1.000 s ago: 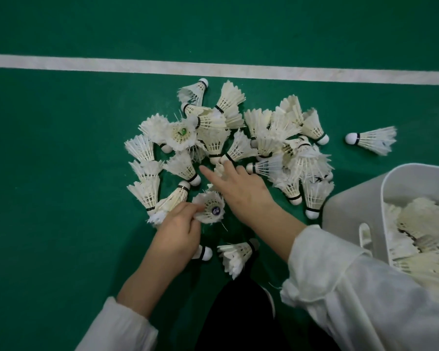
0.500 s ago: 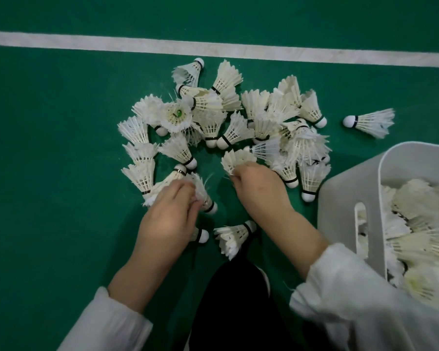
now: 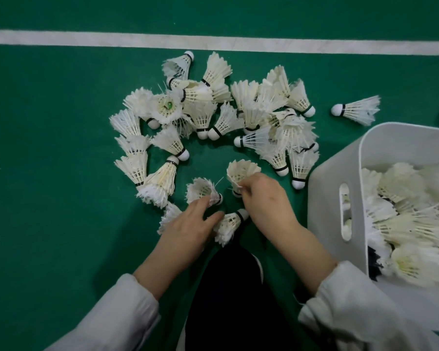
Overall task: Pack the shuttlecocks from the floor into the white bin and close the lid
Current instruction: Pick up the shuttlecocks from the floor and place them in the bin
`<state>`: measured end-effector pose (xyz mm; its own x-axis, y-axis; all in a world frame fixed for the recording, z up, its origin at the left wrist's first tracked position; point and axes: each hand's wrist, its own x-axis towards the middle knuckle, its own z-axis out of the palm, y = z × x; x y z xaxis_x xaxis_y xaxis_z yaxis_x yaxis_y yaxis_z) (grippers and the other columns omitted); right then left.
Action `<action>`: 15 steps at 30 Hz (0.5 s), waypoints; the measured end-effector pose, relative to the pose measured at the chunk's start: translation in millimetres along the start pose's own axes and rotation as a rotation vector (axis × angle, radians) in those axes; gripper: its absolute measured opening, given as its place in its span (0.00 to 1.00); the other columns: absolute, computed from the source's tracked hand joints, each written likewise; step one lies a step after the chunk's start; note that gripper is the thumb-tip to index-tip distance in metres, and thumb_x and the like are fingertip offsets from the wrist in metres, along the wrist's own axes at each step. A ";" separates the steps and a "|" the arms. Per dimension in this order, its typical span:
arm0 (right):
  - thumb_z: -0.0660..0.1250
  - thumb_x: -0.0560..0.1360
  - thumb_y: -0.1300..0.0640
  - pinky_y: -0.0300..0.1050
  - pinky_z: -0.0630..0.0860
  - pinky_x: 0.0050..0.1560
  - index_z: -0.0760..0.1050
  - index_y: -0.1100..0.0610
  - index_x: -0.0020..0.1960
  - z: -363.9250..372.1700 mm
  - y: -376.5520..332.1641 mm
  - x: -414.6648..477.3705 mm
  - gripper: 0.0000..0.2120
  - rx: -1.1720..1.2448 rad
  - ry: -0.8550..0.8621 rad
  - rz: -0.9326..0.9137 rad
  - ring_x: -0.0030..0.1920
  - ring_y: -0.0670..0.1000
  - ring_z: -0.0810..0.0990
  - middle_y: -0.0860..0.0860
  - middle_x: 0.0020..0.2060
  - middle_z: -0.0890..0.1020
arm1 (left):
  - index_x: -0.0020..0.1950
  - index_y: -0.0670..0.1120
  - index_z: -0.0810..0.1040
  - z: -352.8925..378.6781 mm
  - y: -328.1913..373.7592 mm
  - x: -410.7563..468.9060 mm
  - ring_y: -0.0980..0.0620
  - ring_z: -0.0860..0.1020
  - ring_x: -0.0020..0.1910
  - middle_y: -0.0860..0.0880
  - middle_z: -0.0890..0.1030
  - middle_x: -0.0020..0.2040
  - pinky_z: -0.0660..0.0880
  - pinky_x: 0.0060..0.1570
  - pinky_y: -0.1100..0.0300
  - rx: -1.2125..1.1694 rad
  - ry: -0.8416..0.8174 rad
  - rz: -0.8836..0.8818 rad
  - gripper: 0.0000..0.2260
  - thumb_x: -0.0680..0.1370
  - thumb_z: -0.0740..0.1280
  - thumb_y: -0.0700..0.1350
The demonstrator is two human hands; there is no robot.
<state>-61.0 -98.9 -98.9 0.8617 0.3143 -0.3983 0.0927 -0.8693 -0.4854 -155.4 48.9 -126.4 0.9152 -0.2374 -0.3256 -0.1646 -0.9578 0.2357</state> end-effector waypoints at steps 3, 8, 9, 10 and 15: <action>0.59 0.76 0.61 0.43 0.67 0.45 0.80 0.59 0.53 -15.6 -6.0 -2.6 0.12 0.058 0.045 -0.064 0.51 0.56 0.77 0.56 0.49 0.80 | 0.47 0.46 0.81 -4.5 3.4 9.6 0.45 0.79 0.45 0.42 0.78 0.52 0.75 0.28 0.59 -0.061 0.106 0.006 0.09 0.68 0.72 0.46; 0.59 0.78 0.59 0.43 0.67 0.41 0.79 0.59 0.50 -68.7 -12.8 -9.7 0.11 0.008 0.072 -0.216 0.44 0.52 0.76 0.53 0.46 0.80 | 0.41 0.42 0.76 -35.2 4.4 14.6 0.47 0.74 0.37 0.46 0.75 0.41 0.70 0.31 0.57 -0.173 0.336 -0.056 0.15 0.77 0.57 0.51; 0.59 0.78 0.58 0.44 0.69 0.42 0.79 0.59 0.50 -83.7 -13.9 -13.0 0.11 -0.013 0.072 -0.245 0.44 0.52 0.76 0.53 0.46 0.80 | 0.41 0.42 0.75 -46.4 6.4 14.8 0.48 0.73 0.37 0.47 0.73 0.40 0.68 0.31 0.58 -0.200 0.369 -0.075 0.15 0.77 0.56 0.51; 0.59 0.78 0.58 0.45 0.71 0.44 0.79 0.58 0.50 -99.9 -14.8 -17.7 0.11 -0.037 0.064 -0.277 0.46 0.53 0.77 0.53 0.46 0.80 | 0.41 0.42 0.75 -58.9 10.0 15.2 0.48 0.72 0.36 0.48 0.73 0.39 0.67 0.31 0.59 -0.210 0.394 -0.090 0.16 0.77 0.56 0.52; 0.62 0.76 0.56 0.43 0.74 0.46 0.78 0.54 0.51 -190.3 -9.6 -62.8 0.08 -0.143 0.034 -0.394 0.45 0.48 0.77 0.47 0.45 0.80 | 0.43 0.45 0.77 -125.2 36.2 25.4 0.54 0.72 0.39 0.52 0.74 0.41 0.74 0.35 0.56 -0.267 0.472 -0.059 0.16 0.77 0.57 0.54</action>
<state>-21.1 -182.8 78.9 0.7621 0.6229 -0.1770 0.4850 -0.7301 -0.4813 -92.1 28.5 -11.5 0.9959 -0.0269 0.0866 -0.0649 -0.8780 0.4742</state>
